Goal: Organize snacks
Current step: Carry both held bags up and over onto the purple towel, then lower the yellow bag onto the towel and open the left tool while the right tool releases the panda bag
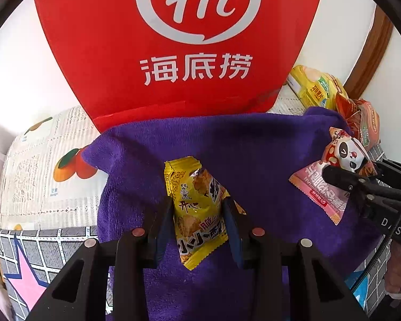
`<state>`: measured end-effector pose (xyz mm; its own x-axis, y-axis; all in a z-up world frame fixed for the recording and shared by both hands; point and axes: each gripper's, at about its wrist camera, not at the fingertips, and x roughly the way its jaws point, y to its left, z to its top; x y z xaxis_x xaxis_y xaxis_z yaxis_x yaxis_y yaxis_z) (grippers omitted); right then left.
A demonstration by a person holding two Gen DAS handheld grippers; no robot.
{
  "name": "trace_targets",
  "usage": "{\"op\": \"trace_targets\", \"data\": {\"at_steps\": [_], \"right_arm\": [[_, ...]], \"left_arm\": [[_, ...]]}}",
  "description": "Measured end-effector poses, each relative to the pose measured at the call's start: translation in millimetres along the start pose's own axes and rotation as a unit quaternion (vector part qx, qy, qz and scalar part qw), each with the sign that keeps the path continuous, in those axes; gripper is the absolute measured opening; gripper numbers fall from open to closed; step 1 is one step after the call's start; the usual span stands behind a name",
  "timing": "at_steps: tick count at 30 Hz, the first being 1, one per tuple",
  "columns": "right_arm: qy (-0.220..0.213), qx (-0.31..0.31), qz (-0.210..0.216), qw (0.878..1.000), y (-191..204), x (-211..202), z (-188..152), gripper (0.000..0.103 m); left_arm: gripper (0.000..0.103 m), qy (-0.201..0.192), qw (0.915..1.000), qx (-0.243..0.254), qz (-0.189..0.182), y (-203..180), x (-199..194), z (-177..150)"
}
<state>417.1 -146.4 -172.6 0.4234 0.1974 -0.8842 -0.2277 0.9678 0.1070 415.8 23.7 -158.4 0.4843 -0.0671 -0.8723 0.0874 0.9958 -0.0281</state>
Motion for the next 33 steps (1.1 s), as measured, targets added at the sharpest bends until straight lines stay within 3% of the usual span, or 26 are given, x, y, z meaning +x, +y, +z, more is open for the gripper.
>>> {"op": "trace_targets", "data": {"at_steps": [16, 28, 30, 31, 33], "right_arm": [[0.01, 0.0, -0.008, 1.0, -3, 12, 1, 0.044], [-0.003, -0.008, -0.026, 1.0, -3, 5, 4, 0.063], [-0.009, -0.01, -0.03, 0.999, -2, 1, 4, 0.067], [-0.012, -0.011, -0.032, 0.999, -2, -1, 4, 0.067], [-0.016, -0.01, -0.043, 0.999, -2, -5, 4, 0.067]], "left_arm": [[0.036, 0.007, 1.0, -0.002, -0.002, -3, 8, 2], [0.039, -0.001, 0.9998, -0.014, -0.015, 6, 5, 1], [0.049, -0.012, 0.9997, -0.017, -0.017, 7, -1, 2], [0.061, -0.018, 0.9996, -0.015, -0.015, 7, -5, 3], [0.063, -0.032, 0.9993, -0.013, -0.013, 6, -11, 4]]}}
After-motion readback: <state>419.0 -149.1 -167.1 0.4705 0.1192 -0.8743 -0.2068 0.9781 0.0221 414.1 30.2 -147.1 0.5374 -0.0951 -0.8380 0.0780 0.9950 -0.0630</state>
